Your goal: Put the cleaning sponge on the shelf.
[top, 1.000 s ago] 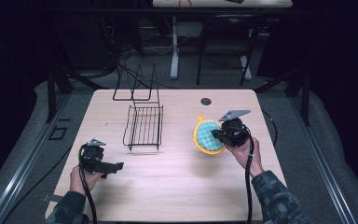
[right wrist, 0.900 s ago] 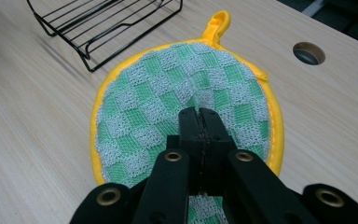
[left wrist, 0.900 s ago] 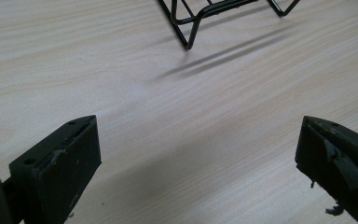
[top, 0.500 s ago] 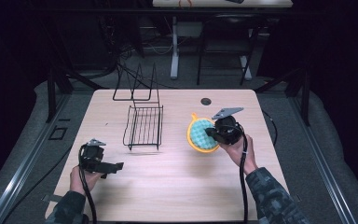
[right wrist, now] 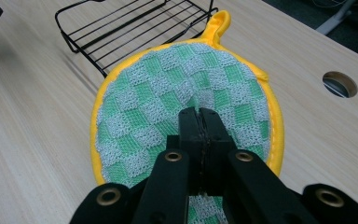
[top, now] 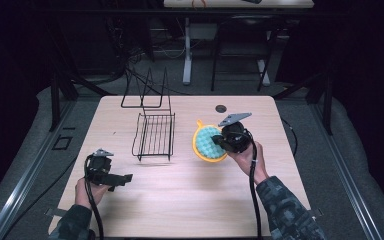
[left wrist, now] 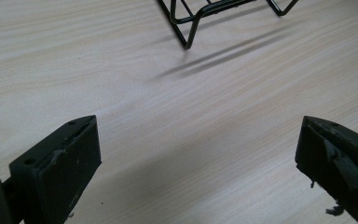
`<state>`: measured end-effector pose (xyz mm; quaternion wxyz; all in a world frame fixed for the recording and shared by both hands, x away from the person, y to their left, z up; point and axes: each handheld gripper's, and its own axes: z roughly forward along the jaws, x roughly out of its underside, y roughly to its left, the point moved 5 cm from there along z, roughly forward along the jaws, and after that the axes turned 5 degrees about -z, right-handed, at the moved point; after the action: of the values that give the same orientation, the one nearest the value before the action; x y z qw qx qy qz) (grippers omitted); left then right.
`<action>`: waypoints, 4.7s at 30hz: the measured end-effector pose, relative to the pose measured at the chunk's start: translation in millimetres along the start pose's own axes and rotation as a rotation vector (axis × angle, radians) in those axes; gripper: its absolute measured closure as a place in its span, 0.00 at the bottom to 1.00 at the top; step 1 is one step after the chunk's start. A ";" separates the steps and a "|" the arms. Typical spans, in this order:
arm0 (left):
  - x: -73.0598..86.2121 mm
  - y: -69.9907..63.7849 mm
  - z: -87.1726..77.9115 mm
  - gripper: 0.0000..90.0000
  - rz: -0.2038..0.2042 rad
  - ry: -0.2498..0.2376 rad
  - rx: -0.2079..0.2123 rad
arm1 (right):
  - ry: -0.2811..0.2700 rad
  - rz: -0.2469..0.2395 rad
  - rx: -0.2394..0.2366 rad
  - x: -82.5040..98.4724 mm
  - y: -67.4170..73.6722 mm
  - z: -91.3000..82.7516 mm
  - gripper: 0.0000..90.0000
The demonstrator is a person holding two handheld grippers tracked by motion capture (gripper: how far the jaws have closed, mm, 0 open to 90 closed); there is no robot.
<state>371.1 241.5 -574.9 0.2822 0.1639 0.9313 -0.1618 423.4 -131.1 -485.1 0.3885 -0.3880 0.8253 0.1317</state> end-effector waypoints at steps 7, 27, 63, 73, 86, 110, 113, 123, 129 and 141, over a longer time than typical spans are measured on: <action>-0.1 0.0 0.2 0.00 0.001 0.000 0.001 | 0.002 -0.022 -0.017 -7.7 6.1 8.2 1.00; -0.3 0.0 0.2 0.00 0.003 -0.003 0.005 | -0.021 -0.057 -0.068 -41.0 29.6 38.6 1.00; 0.0 -0.2 0.3 0.00 0.000 0.003 0.009 | 0.010 -0.130 -0.061 -85.3 73.0 126.6 1.00; 0.0 -0.5 0.8 0.00 0.004 0.005 0.008 | 0.031 -0.110 -0.047 -87.3 76.0 149.5 0.99; 0.4 0.2 1.1 0.00 0.004 0.007 0.011 | 0.040 -0.089 -0.026 -94.6 80.2 167.5 0.99; 0.3 -0.9 2.7 0.00 0.008 0.012 0.008 | 0.071 -0.042 -0.010 -85.3 80.0 186.8 0.97; 0.6 -0.4 1.2 0.00 0.007 0.007 0.009 | 0.068 -0.030 -0.009 -85.2 80.1 187.2 0.95; -0.4 -1.3 1.1 0.00 0.007 -0.002 0.013 | 0.024 -0.009 -0.074 -85.4 74.8 162.6 0.47; -2.1 -3.4 2.2 0.00 0.015 0.000 0.018 | 0.021 -0.032 -0.092 -76.4 74.6 142.1 0.31; -3.9 -6.3 3.2 0.00 0.026 -0.007 0.038 | 0.014 -0.048 -0.078 -51.6 58.4 85.7 0.18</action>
<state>373.2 233.7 -573.9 0.2843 0.1809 0.9248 -0.1765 446.7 -20.1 -508.5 0.3704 -0.4234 0.8127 0.1519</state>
